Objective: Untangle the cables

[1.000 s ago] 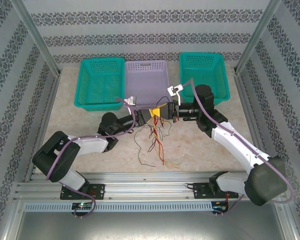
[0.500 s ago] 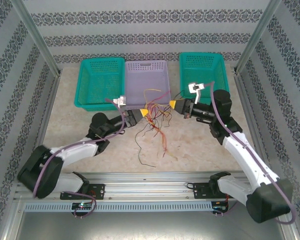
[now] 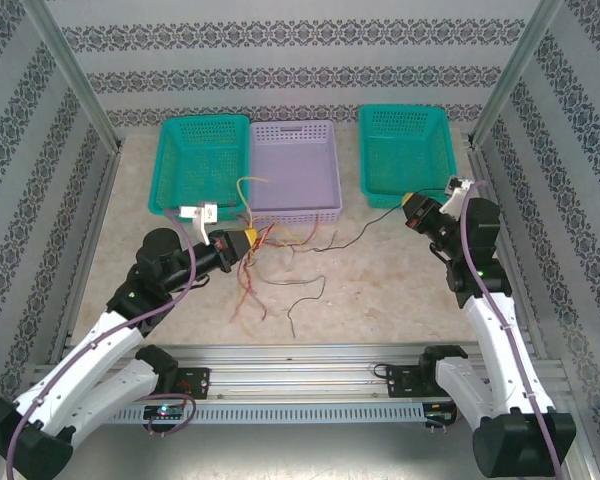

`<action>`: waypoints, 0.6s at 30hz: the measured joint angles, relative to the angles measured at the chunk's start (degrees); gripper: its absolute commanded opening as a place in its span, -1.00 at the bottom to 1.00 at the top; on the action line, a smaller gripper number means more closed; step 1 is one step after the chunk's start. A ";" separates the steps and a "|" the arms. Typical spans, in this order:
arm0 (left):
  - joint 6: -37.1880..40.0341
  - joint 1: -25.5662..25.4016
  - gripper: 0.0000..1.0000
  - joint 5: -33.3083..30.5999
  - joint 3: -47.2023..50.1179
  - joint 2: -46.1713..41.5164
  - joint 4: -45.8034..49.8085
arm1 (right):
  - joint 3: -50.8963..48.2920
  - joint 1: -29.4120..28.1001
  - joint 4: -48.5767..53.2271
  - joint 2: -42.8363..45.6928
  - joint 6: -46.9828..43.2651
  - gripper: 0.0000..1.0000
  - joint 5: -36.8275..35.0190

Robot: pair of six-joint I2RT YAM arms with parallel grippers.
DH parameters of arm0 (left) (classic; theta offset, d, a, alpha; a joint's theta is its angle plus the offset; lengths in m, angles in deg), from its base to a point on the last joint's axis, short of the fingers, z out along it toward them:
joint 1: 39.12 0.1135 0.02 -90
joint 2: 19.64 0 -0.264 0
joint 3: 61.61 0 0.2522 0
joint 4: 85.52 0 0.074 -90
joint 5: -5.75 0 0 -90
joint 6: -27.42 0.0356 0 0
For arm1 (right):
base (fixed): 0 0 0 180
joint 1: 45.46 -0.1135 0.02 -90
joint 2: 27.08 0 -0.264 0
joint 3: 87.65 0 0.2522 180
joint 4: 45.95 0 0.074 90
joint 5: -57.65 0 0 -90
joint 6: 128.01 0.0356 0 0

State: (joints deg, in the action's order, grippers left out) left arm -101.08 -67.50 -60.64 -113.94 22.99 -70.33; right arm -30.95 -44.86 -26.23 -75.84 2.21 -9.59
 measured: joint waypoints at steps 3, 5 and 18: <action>3.72 0.02 -1.00 -3.43 -3.48 -1.40 9.77 | 0.98 0.04 3.48 -0.15 -0.02 -1.00 -3.37; 5.64 0.02 -1.00 -5.64 -5.25 -2.99 14.16 | 1.97 0.02 5.07 -0.17 -0.11 -1.00 -3.72; 10.64 0.11 -1.00 -10.56 -11.63 0.70 20.48 | 20.46 -12.59 12.94 -11.39 -8.98 -1.00 -3.08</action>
State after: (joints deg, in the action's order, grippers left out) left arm -90.44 -67.39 -71.19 -125.56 23.69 -49.85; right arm -10.50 -57.45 -13.29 -87.22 -6.77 -12.67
